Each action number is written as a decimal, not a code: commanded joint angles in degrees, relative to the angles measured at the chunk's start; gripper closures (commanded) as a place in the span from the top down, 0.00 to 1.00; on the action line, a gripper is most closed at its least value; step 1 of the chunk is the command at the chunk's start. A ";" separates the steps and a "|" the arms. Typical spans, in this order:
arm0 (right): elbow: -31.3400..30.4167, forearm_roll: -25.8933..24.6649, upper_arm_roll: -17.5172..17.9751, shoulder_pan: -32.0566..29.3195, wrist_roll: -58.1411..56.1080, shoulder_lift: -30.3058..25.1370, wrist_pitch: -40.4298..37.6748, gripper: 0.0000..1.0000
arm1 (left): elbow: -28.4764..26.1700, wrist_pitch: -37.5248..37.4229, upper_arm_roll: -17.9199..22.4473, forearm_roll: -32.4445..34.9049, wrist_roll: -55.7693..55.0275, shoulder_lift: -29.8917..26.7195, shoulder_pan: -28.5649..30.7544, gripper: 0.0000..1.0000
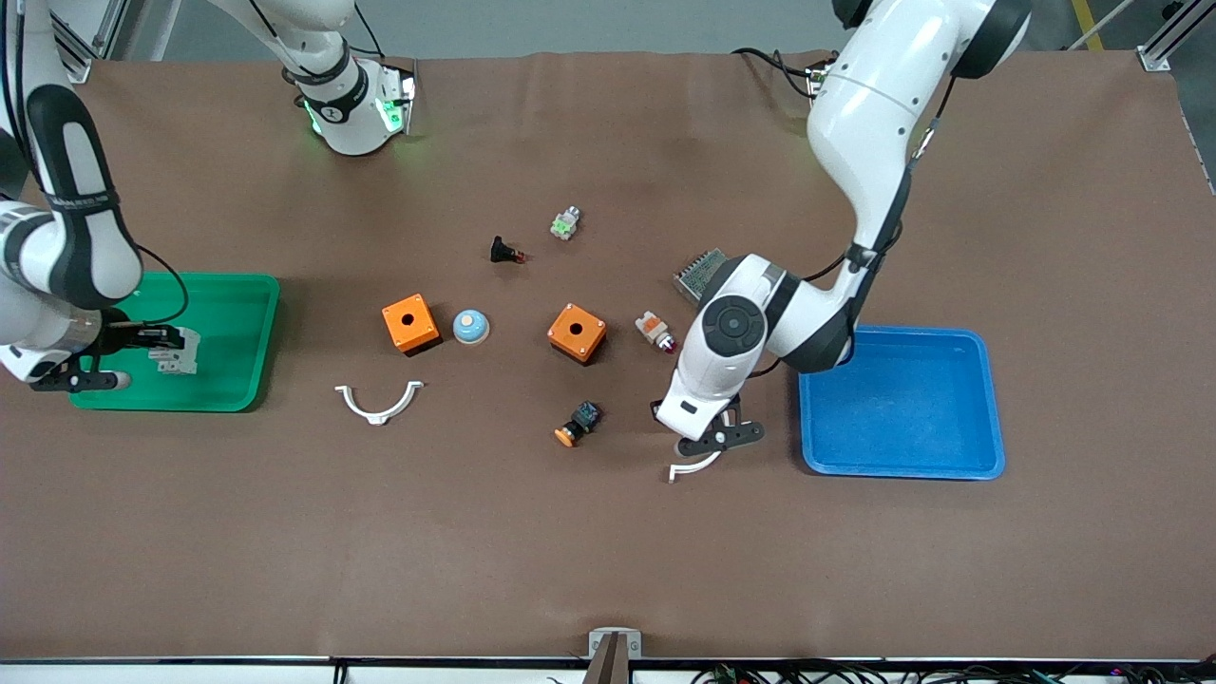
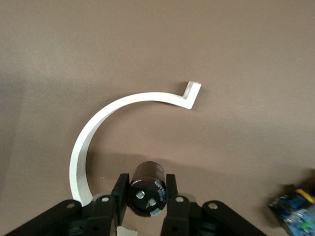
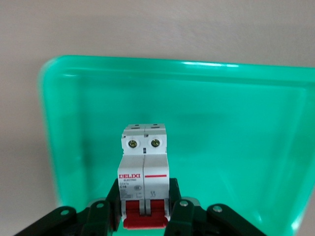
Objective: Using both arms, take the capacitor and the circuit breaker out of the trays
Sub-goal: 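Lift the capacitor with the left gripper while the right gripper lifts the breaker, then lower the capacitor near the white arc while the right gripper lowers the breaker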
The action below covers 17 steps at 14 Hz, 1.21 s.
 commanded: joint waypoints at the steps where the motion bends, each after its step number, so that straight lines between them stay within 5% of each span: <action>1: 9.77 0.98 -0.01 4.49 3.50 -2.16 -14.66 0.22 | 2.04 -1.01 1.17 0.93 -0.96 1.56 -0.79 0.30; 3: 13.92 1.07 -0.01 10.02 11.31 -2.25 -20.92 0.22 | 2.13 -0.83 1.17 0.93 -1.22 1.74 -0.79 0.82; 4: 15.33 1.33 0.08 12.92 15.87 -2.16 -23.04 0.22 | 2.13 -0.83 1.35 0.93 -1.14 1.13 -0.70 1.00; 11: 19.12 10.12 0.17 32.79 40.06 2.66 -17.11 0.22 | 1.96 -16.54 8.20 3.04 7.45 -15.90 1.75 1.00; 14: 19.12 10.82 0.17 36.76 42.99 7.67 -9.63 0.22 | 1.87 -24.97 8.38 3.04 13.79 -22.93 5.00 1.00; 17: 19.12 16.79 0.17 38.08 42.73 12.32 -3.83 0.22 | 1.78 -31.57 8.20 3.04 21.60 -29.61 9.13 1.00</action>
